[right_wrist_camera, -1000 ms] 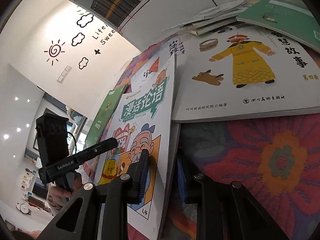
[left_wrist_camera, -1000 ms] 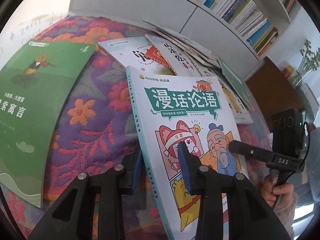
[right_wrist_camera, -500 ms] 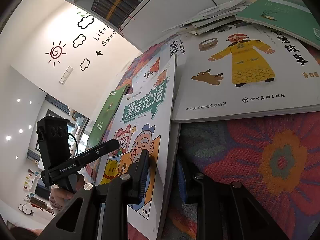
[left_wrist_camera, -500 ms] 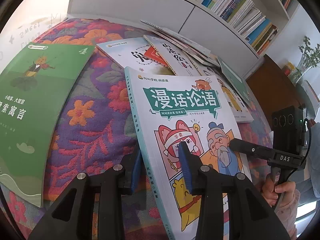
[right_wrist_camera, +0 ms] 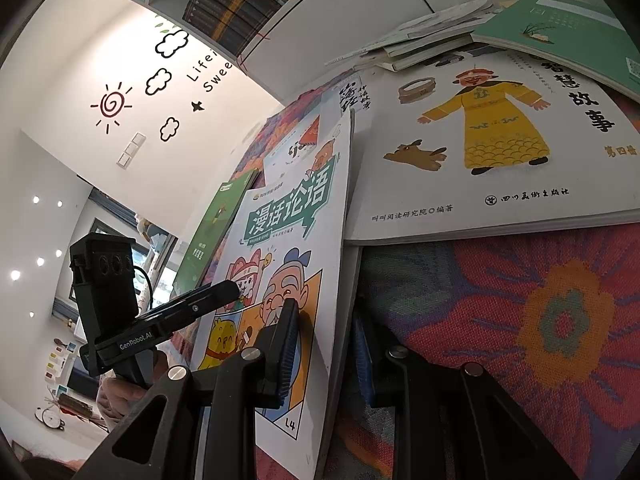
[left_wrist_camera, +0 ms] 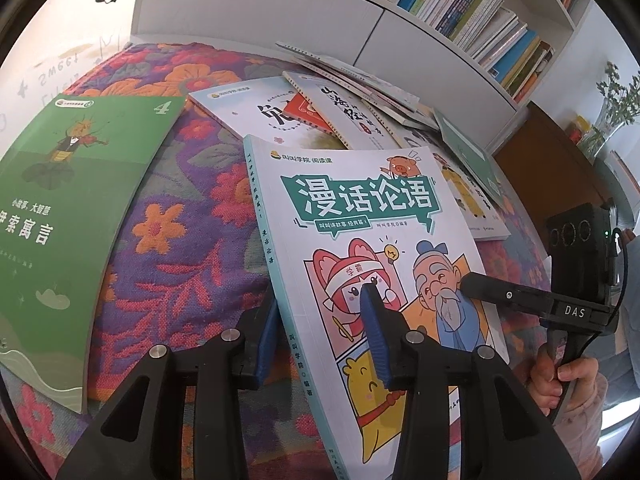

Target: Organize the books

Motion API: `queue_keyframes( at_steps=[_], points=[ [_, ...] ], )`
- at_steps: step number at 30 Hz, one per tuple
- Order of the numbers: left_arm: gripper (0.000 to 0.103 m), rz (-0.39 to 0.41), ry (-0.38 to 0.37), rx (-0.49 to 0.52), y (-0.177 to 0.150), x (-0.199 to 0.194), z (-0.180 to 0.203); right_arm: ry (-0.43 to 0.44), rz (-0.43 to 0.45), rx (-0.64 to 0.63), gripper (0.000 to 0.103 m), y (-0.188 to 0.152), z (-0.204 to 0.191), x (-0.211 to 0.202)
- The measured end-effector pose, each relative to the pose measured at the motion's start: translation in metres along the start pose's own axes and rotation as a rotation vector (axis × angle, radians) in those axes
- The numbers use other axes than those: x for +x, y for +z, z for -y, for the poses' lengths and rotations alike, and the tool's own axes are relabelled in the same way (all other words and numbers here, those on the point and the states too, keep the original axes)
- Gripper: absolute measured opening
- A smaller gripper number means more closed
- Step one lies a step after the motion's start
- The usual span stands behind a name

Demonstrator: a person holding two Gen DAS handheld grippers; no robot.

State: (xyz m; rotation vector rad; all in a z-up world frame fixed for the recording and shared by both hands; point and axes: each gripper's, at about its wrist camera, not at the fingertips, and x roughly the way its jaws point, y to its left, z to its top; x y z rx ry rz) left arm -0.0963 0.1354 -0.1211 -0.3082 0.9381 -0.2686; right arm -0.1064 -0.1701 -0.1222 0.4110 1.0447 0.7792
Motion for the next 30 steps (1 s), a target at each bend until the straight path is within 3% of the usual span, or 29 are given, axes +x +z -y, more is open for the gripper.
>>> queue_keyframes(
  at_steps=[6, 10, 13, 18, 23, 30],
  points=[
    [0.037, 0.007, 0.035, 0.025, -0.001, -0.004, 0.008, -0.075, 0.035, -0.053, 0.026, -0.003, -0.018, -0.003],
    [0.037, -0.010, 0.033, 0.023, 0.004, -0.010, 0.008, -0.083, 0.060, 0.020, 0.026, -0.007, -0.024, -0.004],
    [0.037, -0.014, -0.007, 0.037, 0.007, -0.022, 0.012, -0.077, 0.073, -0.005, 0.026, -0.008, -0.042, -0.009],
    [0.037, -0.001, 0.017, 0.056, 0.013, -0.038, 0.013, -0.130, 0.066, -0.069, 0.026, -0.003, -0.078, -0.013],
    [0.037, -0.017, -0.033, 0.008, 0.022, -0.052, 0.001, -0.072, 0.031, 0.032, 0.026, 0.002, -0.075, -0.009],
    [0.037, 0.051, -0.013, 0.034, 0.042, -0.087, -0.004, -0.104, 0.047, -0.050, 0.026, 0.019, -0.117, -0.008]
  ],
)
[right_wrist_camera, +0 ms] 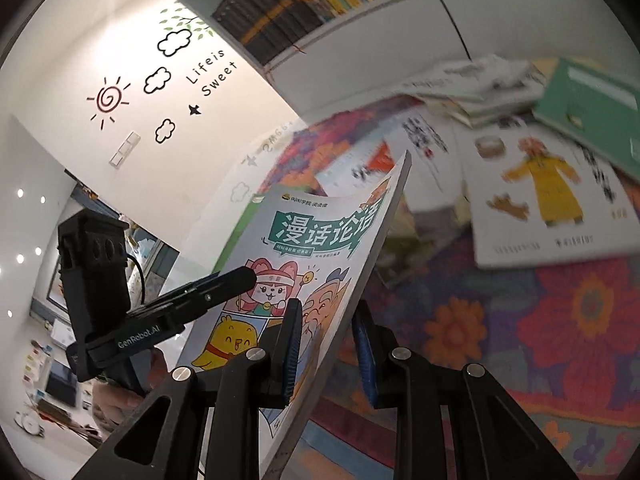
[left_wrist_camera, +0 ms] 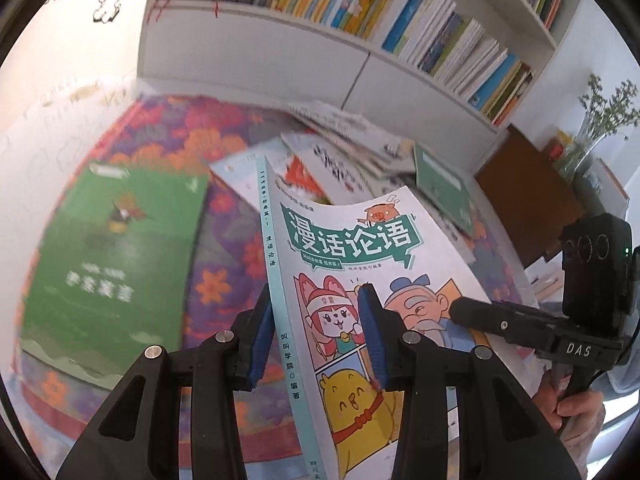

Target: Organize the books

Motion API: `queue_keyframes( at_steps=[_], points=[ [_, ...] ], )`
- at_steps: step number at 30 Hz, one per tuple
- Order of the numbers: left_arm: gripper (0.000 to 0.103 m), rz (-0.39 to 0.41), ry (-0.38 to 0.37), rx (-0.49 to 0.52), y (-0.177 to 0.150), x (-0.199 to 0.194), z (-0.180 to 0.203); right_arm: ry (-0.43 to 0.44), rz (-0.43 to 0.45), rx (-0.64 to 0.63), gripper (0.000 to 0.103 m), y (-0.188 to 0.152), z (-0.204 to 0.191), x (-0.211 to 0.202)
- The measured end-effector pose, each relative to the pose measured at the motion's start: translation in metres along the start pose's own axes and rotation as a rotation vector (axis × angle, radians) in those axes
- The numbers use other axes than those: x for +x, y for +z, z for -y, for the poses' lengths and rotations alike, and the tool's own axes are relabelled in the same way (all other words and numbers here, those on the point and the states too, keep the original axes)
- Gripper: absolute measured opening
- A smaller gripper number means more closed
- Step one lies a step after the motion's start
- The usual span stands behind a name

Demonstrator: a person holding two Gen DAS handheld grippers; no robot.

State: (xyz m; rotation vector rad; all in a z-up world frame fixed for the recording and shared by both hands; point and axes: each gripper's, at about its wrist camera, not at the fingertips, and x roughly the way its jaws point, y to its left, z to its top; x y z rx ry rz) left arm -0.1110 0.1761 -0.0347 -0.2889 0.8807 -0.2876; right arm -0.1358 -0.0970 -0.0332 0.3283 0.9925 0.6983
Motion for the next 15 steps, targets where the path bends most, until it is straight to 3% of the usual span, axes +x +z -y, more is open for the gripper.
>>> queue_keyframes(
  at_steps=[7, 15],
  points=[
    [0.037, 0.042, 0.004, -0.017, 0.028, -0.031, -0.040, 0.035, -0.020, -0.048, 0.026, 0.023, -0.042, 0.019],
    [0.037, 0.084, 0.052, 0.009, 0.040, -0.048, -0.097, 0.040, -0.065, -0.137, 0.026, 0.039, -0.093, 0.074]
  ],
)
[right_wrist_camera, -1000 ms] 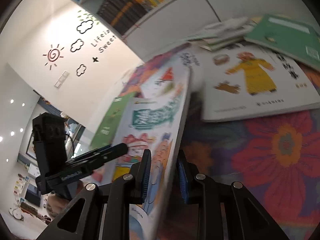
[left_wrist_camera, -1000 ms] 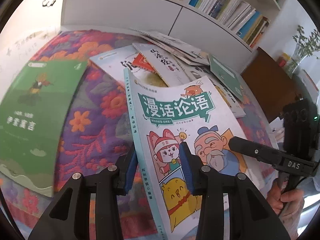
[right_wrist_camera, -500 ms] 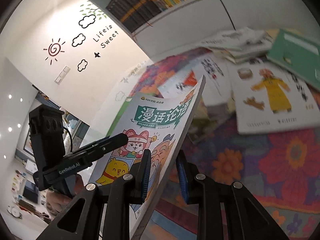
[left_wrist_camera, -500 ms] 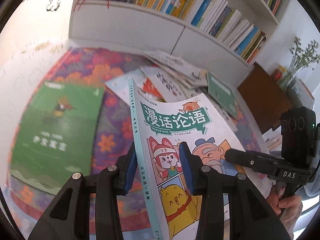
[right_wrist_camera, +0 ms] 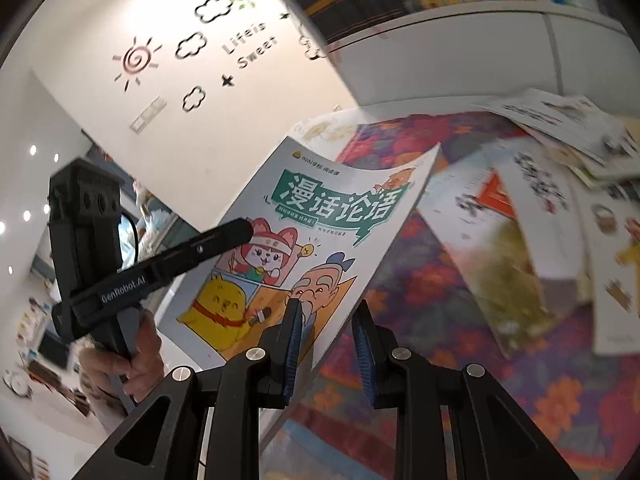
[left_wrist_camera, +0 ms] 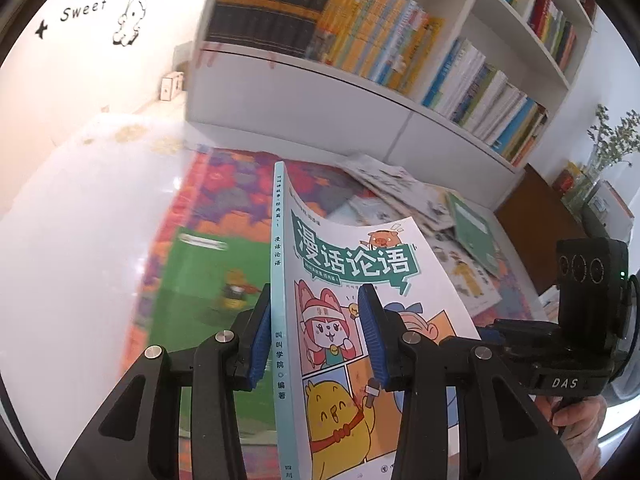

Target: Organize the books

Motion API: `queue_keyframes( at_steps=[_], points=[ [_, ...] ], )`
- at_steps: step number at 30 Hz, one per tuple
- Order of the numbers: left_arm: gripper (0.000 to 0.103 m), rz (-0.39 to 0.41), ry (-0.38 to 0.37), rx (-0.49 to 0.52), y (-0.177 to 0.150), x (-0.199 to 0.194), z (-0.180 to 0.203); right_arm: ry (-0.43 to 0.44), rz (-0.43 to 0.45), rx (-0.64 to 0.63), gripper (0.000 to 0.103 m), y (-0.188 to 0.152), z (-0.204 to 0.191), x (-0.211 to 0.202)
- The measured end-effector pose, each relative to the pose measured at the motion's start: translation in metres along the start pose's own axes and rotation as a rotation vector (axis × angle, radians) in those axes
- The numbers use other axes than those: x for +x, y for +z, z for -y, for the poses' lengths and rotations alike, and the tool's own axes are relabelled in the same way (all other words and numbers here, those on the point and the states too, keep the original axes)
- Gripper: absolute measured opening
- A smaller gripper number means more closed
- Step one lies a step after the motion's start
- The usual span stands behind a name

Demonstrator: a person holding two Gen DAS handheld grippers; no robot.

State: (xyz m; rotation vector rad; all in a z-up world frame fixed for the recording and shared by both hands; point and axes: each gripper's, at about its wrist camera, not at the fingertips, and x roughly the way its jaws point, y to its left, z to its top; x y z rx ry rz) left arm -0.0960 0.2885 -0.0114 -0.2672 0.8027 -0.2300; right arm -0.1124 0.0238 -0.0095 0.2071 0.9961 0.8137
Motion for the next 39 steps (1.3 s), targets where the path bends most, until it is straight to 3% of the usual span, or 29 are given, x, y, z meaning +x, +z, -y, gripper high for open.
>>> queue_keyframes(
  at_steps=[5, 9, 16, 18, 22, 26, 39],
  points=[
    [0.037, -0.012, 0.038, 0.004, 0.003, 0.009, -0.039, -0.004, -0.025, -0.039, 0.026, 0.008, -0.016, 0.048],
    [0.037, -0.044, 0.051, -0.048, -0.001, 0.028, -0.069, -0.028, -0.032, -0.060, 0.026, 0.011, -0.019, 0.085],
    [0.037, -0.109, 0.102, -0.092, -0.015, 0.068, -0.098, -0.091, -0.083, -0.098, 0.026, -0.003, -0.019, 0.133],
    [0.037, -0.119, 0.124, -0.079, -0.018, 0.073, -0.100, -0.137, -0.071, -0.112, 0.026, -0.007, -0.015, 0.136],
    [0.038, -0.085, 0.103, -0.111, -0.024, 0.071, -0.110, -0.088, -0.067, -0.068, 0.027, -0.011, -0.003, 0.135],
    [0.039, -0.089, 0.229, -0.030, -0.024, 0.071, -0.106, -0.067, -0.041, -0.044, 0.027, -0.013, -0.002, 0.132],
    [0.042, -0.102, 0.214, -0.035, -0.025, 0.078, -0.103, -0.102, -0.040, -0.050, 0.028, -0.017, -0.011, 0.129]
  ],
)
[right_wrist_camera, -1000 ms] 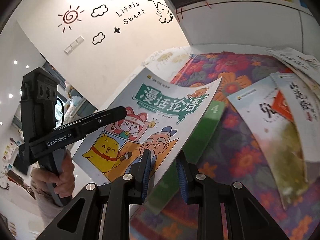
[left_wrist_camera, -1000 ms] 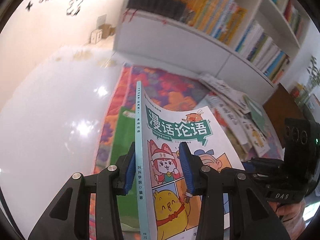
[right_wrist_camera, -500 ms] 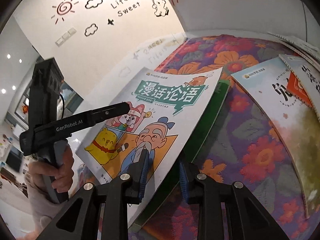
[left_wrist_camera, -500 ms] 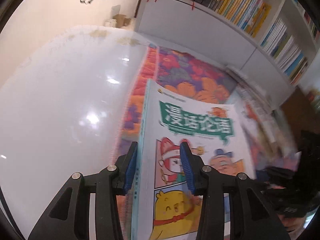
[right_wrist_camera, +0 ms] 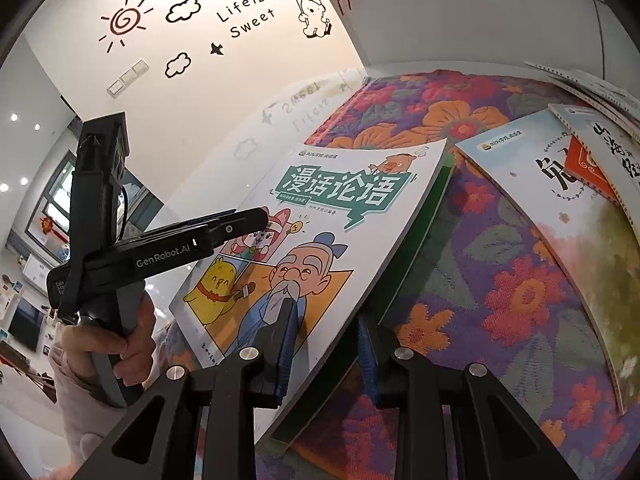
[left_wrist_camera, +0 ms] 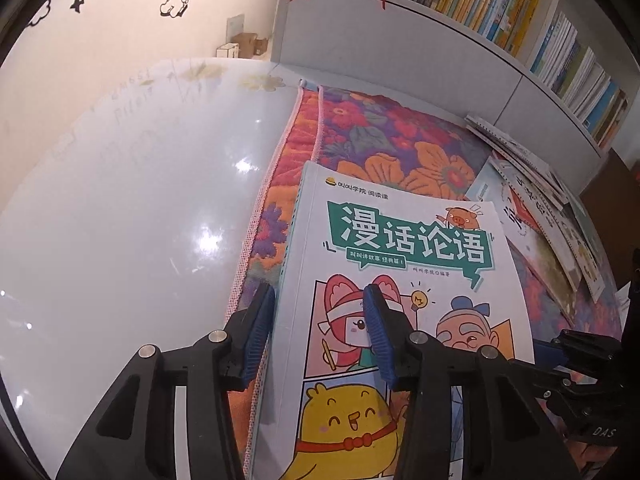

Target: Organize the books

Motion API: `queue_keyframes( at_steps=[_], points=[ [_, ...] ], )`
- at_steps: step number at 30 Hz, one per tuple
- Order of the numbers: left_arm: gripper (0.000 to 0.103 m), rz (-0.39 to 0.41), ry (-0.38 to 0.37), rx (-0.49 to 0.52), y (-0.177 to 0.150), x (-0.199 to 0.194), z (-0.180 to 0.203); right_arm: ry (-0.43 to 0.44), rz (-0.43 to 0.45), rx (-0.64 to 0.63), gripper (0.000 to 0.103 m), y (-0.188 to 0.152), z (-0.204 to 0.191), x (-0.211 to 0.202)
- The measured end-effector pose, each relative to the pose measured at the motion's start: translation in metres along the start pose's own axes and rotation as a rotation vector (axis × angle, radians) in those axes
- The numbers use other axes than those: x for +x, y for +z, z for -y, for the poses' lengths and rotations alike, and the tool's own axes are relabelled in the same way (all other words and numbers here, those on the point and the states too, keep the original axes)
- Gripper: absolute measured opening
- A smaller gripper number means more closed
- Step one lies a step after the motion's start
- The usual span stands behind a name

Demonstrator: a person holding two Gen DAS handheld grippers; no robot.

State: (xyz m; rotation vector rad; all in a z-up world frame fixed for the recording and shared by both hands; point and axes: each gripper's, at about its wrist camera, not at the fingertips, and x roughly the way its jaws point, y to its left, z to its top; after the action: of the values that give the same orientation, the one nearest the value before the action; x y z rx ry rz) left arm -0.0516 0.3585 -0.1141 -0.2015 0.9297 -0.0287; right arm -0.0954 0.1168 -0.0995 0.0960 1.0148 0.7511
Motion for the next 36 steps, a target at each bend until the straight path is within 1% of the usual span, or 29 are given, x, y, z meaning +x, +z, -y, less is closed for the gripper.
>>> queue_keyframes(
  at_steps=[3, 7, 8, 9, 10, 11, 14, 19, 22, 26, 30, 33, 35, 36],
  points=[
    [0.043, 0.001, 0.005, 0.001, 0.000, 0.000, 0.001, 0.001, 0.000, 0.002, 0.028, 0.000, 0.000, 0.000],
    [0.045, 0.004, 0.009, -0.005, -0.001, 0.000, 0.000, 0.011, -0.019, 0.038, 0.029, 0.001, 0.004, -0.001],
    [0.045, 0.005, 0.011, -0.005, -0.001, 0.000, 0.000, -0.007, -0.026, 0.048, 0.029, 0.002, 0.005, -0.002],
    [0.045, 0.006, 0.012, -0.004, -0.001, 0.000, 0.001, -0.046, -0.032, 0.047, 0.029, 0.002, 0.004, -0.003],
    [0.045, 0.008, 0.016, 0.000, -0.001, 0.000, 0.001, -0.112, -0.041, 0.034, 0.029, 0.002, 0.002, -0.004],
    [0.045, 0.009, 0.018, 0.003, -0.001, 0.000, 0.002, -0.143, -0.048, 0.024, 0.029, 0.002, 0.001, -0.004],
    [0.045, 0.008, 0.021, 0.011, -0.001, 0.000, 0.003, -0.107, -0.063, 0.043, 0.029, 0.001, 0.004, -0.001],
    [0.045, 0.007, 0.015, -0.005, -0.001, 0.000, 0.002, -0.089, -0.059, 0.042, 0.030, 0.000, 0.005, -0.001],
    [0.046, 0.026, 0.047, -0.023, -0.002, -0.002, -0.002, -0.069, -0.055, 0.052, 0.030, 0.000, 0.008, 0.000],
    [0.047, 0.037, 0.032, -0.079, -0.003, -0.003, -0.015, -0.046, -0.054, 0.045, 0.031, 0.001, 0.010, 0.001],
    [0.047, 0.042, 0.013, -0.104, -0.003, -0.002, -0.021, -0.017, -0.054, 0.046, 0.032, 0.002, 0.014, 0.002],
    [0.048, 0.042, 0.002, -0.119, -0.003, -0.001, -0.023, -0.005, -0.071, 0.052, 0.032, 0.003, 0.015, 0.000],
    [0.048, 0.035, 0.029, -0.122, -0.003, -0.003, -0.021, 0.001, -0.086, 0.065, 0.032, 0.005, 0.016, -0.002],
    [0.046, 0.029, 0.057, -0.130, -0.003, -0.004, -0.018, 0.003, -0.093, 0.071, 0.032, 0.006, 0.016, -0.004]
  ],
)
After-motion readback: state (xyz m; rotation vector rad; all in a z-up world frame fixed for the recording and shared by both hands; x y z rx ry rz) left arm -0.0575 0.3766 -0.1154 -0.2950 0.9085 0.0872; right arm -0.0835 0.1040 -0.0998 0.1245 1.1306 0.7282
